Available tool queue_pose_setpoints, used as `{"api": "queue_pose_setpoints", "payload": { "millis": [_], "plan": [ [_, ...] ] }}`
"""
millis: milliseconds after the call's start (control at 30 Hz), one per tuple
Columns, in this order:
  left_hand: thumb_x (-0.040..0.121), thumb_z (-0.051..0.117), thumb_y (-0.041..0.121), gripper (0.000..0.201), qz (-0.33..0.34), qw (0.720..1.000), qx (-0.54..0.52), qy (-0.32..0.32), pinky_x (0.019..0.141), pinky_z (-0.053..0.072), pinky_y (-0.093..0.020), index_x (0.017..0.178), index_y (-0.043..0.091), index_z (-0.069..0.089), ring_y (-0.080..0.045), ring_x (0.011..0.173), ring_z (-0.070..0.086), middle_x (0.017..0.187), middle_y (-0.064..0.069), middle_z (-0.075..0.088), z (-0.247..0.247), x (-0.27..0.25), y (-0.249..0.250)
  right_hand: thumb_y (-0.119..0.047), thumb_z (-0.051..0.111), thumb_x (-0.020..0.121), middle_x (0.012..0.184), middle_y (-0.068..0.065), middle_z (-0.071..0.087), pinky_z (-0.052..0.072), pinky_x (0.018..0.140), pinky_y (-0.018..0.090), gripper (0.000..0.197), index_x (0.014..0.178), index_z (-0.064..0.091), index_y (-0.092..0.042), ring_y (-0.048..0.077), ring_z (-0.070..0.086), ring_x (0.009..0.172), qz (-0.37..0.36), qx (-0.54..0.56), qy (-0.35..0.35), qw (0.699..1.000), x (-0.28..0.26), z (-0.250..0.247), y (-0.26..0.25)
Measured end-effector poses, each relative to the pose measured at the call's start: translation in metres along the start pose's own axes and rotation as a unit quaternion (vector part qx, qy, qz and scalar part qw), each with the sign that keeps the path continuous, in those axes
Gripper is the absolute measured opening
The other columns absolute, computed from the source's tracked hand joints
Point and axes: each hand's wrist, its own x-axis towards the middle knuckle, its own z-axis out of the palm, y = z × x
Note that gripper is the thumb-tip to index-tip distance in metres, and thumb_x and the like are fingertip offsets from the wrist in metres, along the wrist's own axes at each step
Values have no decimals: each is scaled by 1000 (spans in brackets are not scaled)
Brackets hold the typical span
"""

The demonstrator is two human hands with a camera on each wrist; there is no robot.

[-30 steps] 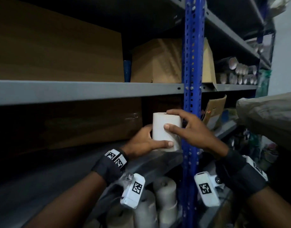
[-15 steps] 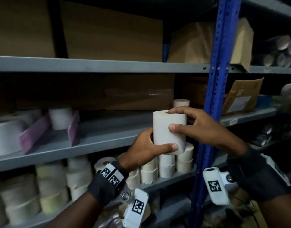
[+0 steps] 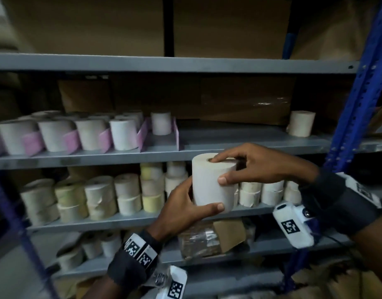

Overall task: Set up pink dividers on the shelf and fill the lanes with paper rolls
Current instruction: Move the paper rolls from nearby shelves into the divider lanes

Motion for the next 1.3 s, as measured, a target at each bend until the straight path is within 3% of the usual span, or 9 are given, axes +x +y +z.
{"api": "queue_pose_setpoints", "payload": {
  "millis": [100, 267, 467, 700, 833, 900, 967, 1033, 1300],
  "plan": [
    [71, 94, 47, 84, -10, 1000, 19, 17, 98, 60, -46, 144, 33, 54, -14, 124, 66, 136, 8, 68, -29, -29, -9, -60, 74, 73, 125, -23, 61, 52, 94, 33, 58, 126, 61, -41, -2, 58, 110, -3, -12, -22, 1000, 19, 28, -23],
    [76, 91, 41, 87, -16, 994, 95, 59, 103, 56, -35, 149, 33, 45, -3, 127, 61, 140, 16, 62, -70, -52, -14, -52, 76, 76, 132, -15, 61, 48, 99, 27, 61, 131, 61, -30, -1, 56, 116, -22, -29, -25, 999, 52, 59, -51],
    [93, 76, 24, 76, 34, 968, 194, 155, 101, 54, -41, 154, 32, 31, -16, 125, 62, 144, 2, 60, -90, -46, -15, -58, 76, 73, 133, -14, 61, 47, 99, 28, 64, 129, 62, -30, 0, 56, 117, -32, -56, 22, 998, 103, 63, -58],
    [97, 65, 34, 88, 97, 903, 372, 191, 127, 30, -43, 164, 16, 11, -21, 161, 12, 173, -8, 11, -81, -29, -46, -64, 73, 69, 128, -9, 65, 48, 102, 34, 69, 126, 65, -25, 5, 58, 116, -62, -52, 93, 992, 154, 53, -41],
    [94, 56, 46, 81, 132, 841, 504, 146, 126, 23, -51, 162, 10, 31, -22, 160, 2, 173, -11, 9, -78, -6, -71, -68, 70, 67, 131, -6, 63, 55, 94, 39, 74, 127, 65, -25, 11, 60, 114, -50, -44, 100, 993, 181, 41, -30],
    [93, 51, 50, 82, 96, 831, 534, 126, 125, 22, -52, 161, 8, 33, -29, 160, 4, 173, -12, 4, -79, 7, -80, -74, 67, 62, 131, -6, 62, 56, 89, 46, 80, 127, 64, -27, 17, 62, 112, -42, -47, 95, 993, 194, 37, -25],
    [91, 52, 50, 84, 73, 814, 563, 119, 122, 25, -52, 159, 5, 36, -34, 158, 12, 172, -15, 8, -82, 19, -88, -80, 60, 60, 132, -8, 62, 47, 99, 51, 84, 127, 63, -31, 20, 57, 120, -35, -91, 96, 991, 207, 35, -19],
    [89, 55, 50, 85, 63, 803, 581, 122, 120, 27, -51, 158, 4, 39, -35, 157, 16, 171, -17, 12, -85, 29, -92, -82, 55, 60, 133, -9, 62, 38, 104, 52, 83, 127, 63, -34, 19, 51, 126, -25, -118, 93, 988, 218, 35, -12],
    [80, 57, 55, 89, 19, 787, 606, 113, 111, 42, -54, 150, 0, 51, -40, 148, 41, 163, -23, 35, -95, 69, -102, -79, 54, 68, 138, -12, 58, 34, 108, 53, 78, 134, 56, -36, 18, 51, 129, 15, -141, 51, 989, 272, 24, 14]
  ]
}}
